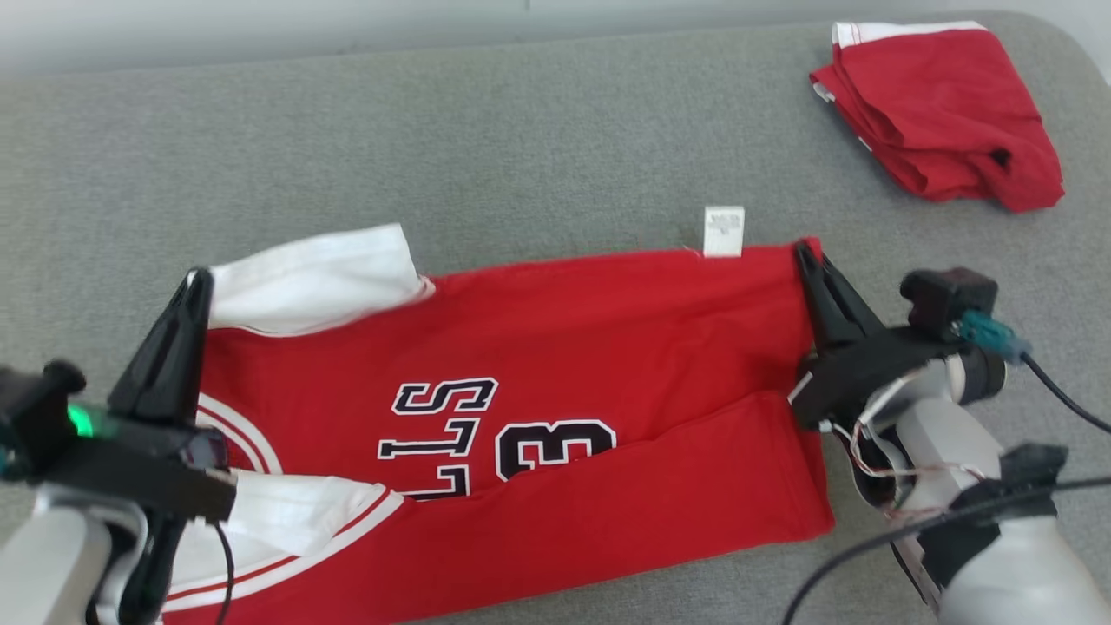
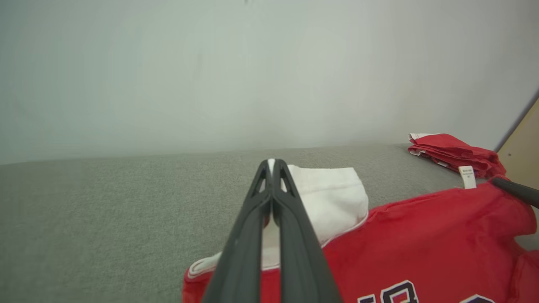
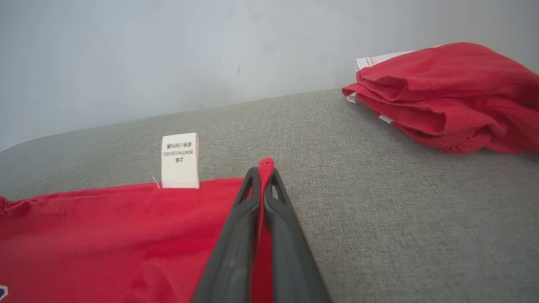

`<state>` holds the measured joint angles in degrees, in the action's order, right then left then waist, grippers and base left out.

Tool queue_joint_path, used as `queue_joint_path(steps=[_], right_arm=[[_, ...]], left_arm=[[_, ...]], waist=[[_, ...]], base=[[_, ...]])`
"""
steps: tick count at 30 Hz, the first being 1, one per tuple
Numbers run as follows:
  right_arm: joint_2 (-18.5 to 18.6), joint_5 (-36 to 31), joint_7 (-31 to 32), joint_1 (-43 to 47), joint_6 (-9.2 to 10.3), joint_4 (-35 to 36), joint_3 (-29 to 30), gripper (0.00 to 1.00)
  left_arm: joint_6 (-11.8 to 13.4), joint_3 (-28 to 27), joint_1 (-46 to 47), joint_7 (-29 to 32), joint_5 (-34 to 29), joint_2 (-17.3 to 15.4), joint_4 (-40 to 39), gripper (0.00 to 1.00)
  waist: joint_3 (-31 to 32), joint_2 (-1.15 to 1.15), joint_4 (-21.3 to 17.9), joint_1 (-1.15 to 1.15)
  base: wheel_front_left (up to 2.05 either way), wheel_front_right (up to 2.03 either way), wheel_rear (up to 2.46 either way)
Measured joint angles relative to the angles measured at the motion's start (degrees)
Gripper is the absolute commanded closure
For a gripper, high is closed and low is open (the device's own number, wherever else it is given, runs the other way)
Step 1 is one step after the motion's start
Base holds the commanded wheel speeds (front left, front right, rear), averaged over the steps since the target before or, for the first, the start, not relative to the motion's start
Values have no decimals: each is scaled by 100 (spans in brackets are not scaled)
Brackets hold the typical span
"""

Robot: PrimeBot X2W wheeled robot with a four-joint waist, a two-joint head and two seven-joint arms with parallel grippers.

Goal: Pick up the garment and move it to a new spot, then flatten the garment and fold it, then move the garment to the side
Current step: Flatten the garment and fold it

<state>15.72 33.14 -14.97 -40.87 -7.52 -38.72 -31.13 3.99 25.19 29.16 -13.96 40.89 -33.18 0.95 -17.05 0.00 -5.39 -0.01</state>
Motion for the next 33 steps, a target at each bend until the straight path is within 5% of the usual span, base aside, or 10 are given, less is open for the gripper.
queue_joint_path(steps=[5,13,21,33], right_arm=[[201,169,0,484,0,512,82,100],[410,481,-1,1148,0,1314,258,100],[592,523,-1,1710,0,1703,376,100],[813,592,1,2352,0,1895,243,100]], left_arm=[[181,-167,-713,-75,-11,123,-534,100],[305,-817,-1663,-100,-180,803,-1181,100],[-5,-1278,-2567,-105,-488,1663,-1247,100],[-448,-1652,-2903,-107,-1178,2315,-443,100]], waist=[[111,0,97,0],[216,0,258,0],[336,0,383,0],[539,0,522,0]], base=[[0,0,0],[0,0,0],[0,0,0],[0,0,0]])
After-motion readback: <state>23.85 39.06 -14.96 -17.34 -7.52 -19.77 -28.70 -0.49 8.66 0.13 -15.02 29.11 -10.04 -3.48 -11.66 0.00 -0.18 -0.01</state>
